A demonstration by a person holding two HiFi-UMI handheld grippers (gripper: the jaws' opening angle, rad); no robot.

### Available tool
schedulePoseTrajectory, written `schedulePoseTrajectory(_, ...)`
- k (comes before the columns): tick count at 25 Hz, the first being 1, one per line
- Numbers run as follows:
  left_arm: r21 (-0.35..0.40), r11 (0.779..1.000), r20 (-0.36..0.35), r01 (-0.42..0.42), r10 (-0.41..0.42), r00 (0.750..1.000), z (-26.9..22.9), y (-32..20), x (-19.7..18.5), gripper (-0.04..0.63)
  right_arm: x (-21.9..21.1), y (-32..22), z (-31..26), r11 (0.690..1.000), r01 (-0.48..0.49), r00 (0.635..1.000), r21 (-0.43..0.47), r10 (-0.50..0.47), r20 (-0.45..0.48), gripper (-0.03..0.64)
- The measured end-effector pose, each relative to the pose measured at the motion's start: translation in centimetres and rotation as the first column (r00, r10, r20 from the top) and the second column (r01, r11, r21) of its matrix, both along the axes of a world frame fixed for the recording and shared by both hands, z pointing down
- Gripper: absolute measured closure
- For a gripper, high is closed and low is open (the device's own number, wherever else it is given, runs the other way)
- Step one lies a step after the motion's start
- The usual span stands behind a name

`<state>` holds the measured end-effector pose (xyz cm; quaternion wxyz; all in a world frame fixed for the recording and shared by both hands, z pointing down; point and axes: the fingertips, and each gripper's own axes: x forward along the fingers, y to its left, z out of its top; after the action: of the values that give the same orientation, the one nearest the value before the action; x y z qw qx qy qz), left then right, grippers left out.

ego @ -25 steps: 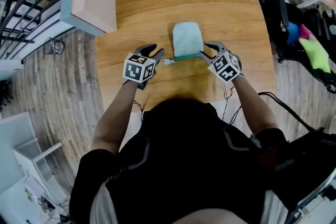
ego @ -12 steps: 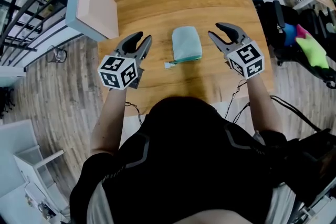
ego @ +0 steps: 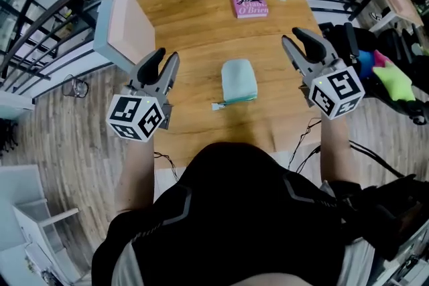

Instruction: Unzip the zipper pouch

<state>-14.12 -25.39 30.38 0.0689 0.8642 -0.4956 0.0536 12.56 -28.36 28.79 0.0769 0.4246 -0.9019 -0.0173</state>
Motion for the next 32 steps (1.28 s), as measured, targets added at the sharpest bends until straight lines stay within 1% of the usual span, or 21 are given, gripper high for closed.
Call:
schedulePoseTrajectory(2,0.042,0.999,-0.025,0.011,-0.010,1.000,-1.7,0.1,-0.4,0.443,0.5,-0.1,-1.7,1.000,-0.024,0.999,0.013,0.023,0.036,0.482)
schedulePoseTrajectory(5,0.088,0.996,-0.040,-0.003,0.007,0.999,-3.5,0.4,-0.9,0.443,1.0,-0.4,-3.7,0.998,-0.060,0.997,0.037,0.058,0.050,0.482)
schedulePoseTrajectory(8,0.117,0.993,-0.030,0.029,-0.025,0.999,-4.8,0.6,-1.7,0.443,1.4,-0.1,-5.4,0.996,-0.075,0.994,0.055,0.071,0.078,0.482)
schedulePoseTrajectory(10,0.126,0.990,-0.033,0.058,-0.054,0.998,-5.6,0.5,-2.2,0.446,1.5,0.2,-6.1,0.994,-0.084,0.994,0.066,0.079,0.076,0.483)
schedulePoseTrajectory(12,0.131,0.988,-0.054,0.078,-0.072,0.996,-6.3,0.5,-2.7,0.475,1.7,0.3,-6.7,0.991,-0.101,0.994,0.086,0.097,0.049,0.499)
schedulePoseTrajectory(13,0.134,0.988,-0.075,0.076,-0.066,0.995,-6.7,0.6,-2.8,0.484,1.7,0.4,-7.0,0.989,-0.107,0.994,0.100,0.104,0.038,0.502)
schedulePoseTrajectory(14,0.141,0.987,-0.095,0.074,-0.061,0.994,-7.1,0.7,-3.0,0.495,1.8,0.5,-7.4,0.987,-0.110,0.994,0.114,0.107,0.035,0.511)
schedulePoseTrajectory(15,0.150,0.985,-0.108,0.084,-0.068,0.992,-7.5,0.7,-3.3,0.522,1.9,0.6,-7.7,0.986,-0.113,0.993,0.121,0.108,0.041,0.528)
schedulePoseTrajectory(16,0.157,0.982,-0.115,0.102,-0.084,0.990,-7.9,0.7,-3.6,0.544,2.0,0.6,-7.9,0.986,-0.114,0.993,0.118,0.108,0.055,0.545)
schedulePoseTrajectory(18,0.170,0.976,-0.118,0.136,-0.117,0.986,-8.5,0.8,-4.0,0.558,2.1,0.8,-8.2,0.988,-0.118,0.990,0.102,0.109,0.090,0.565)
schedulePoseTrajectory(19,0.185,0.970,-0.114,0.156,-0.136,0.984,-8.8,0.9,-4.2,0.561,2.3,0.8,-8.3,0.988,-0.126,0.987,0.090,0.116,0.107,0.588)
schedulePoseTrajectory(20,0.205,0.962,-0.104,0.179,-0.161,0.982,-9.1,1.1,-4.4,0.565,2.5,1.0,-8.3,0.988,-0.136,0.984,0.077,0.126,0.123,0.606)
schedulePoseTrajectory(22,0.237,0.946,-0.072,0.222,-0.210,0.975,-9.5,1.3,-4.7,0.566,2.6,1.3,-8.6,0.987,-0.145,0.981,0.066,0.135,0.138,0.607)
schedulePoseTrajectory(24,0.235,0.942,-0.048,0.237,-0.233,0.971,-9.2,1.2,-4.6,0.566,2.4,1.4,-8.6,0.986,-0.145,0.986,0.083,0.137,0.097,0.609)
schedulePoseTrajectory(26,0.216,0.947,-0.041,0.239,-0.236,0.971,-8.7,1.0,-4.4,0.566,2.2,1.4,-8.2,0.986,-0.144,0.989,0.090,0.139,0.051,0.609)
schedulePoseTrajectory(29,0.186,0.954,-0.053,0.236,-0.230,0.972,-8.1,0.9,-4.1,0.566,2.1,1.3,-7.9,0.988,-0.140,0.989,0.069,0.136,0.060,0.609)
schedulePoseTrajectory(32,0.172,0.958,-0.049,0.232,-0.227,0.973,-7.7,0.7,-3.9,0.566,2.0,1.1,-7.7,0.987,-0.147,0.988,0.057,0.144,0.061,0.609)
